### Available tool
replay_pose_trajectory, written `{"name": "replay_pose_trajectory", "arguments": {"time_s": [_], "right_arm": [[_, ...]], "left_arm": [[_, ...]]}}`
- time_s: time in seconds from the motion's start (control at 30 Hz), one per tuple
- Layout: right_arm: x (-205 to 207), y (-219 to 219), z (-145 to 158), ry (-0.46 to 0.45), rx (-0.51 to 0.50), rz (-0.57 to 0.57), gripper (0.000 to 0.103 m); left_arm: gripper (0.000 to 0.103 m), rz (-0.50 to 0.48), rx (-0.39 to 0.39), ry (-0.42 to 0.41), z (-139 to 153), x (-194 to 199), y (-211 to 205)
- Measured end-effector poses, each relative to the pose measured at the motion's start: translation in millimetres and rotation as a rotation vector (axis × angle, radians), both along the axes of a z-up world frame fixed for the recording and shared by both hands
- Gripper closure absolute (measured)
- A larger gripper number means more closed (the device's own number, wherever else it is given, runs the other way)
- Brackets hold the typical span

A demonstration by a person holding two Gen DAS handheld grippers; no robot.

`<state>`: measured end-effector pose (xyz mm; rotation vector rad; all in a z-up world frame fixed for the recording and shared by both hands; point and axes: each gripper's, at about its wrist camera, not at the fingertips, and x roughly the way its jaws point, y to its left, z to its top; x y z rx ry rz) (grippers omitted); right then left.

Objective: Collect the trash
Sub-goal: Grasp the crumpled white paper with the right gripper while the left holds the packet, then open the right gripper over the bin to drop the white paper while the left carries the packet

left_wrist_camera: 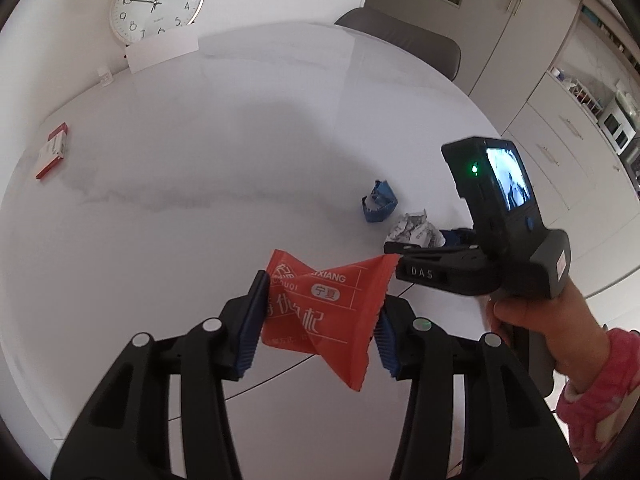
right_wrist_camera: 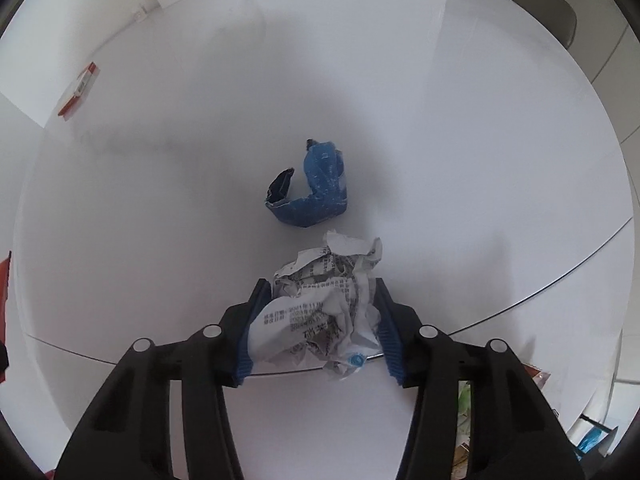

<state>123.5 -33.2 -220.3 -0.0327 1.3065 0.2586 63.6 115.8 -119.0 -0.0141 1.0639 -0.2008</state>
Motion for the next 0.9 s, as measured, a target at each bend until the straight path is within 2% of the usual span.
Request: {"name": "replay_pose_trajectory", "arguments": {"time_s": [0.13, 0.2, 0.3, 0.43, 0.5, 0.6, 0.67, 0.73, 0.9], "right_arm": [[-7, -19, 17, -0.02, 0.08, -0.043, 0.057], [-19, -35, 40, -0.065, 0.125, -0.071, 0.057], [-55, -73, 82, -0.15, 0.185, -0.12, 0.057], [-123, -143, 129, -0.257, 0.185, -0.221, 0.056], [-154, -181, 141, -0.28, 0.171, -0.301, 0.055], [-206, -235, 138, -0.271, 0.121, -0.437, 0.054], [-239, -264, 122, -0.24, 0.084, -0.524, 0.053], [-265, -290, 97, -0.181, 0.073, -0.607, 0.053], [-301, -327, 27, -0.043, 0.078, -0.697, 0.053]], "left_arm": [[0.056, -0.027, 0.005, -0.017, 9, 1, -9], [0.056, -0.054, 0.01, -0.03, 15, -2, -19], [0.056, -0.111, 0.003, -0.037, 26, -7, -43], [0.056, -0.22, -0.046, -0.05, 40, -23, -86], [0.056, -0.279, -0.064, -0.051, 44, -33, -108], [0.056, -0.389, -0.083, -0.044, 45, -51, -149], [0.056, -0.455, -0.084, -0.032, 44, -63, -174], [0.056, -0.506, -0.079, -0.017, 40, -75, -198], [0.056, -0.618, -0.066, 0.027, 27, -96, -247]]}}
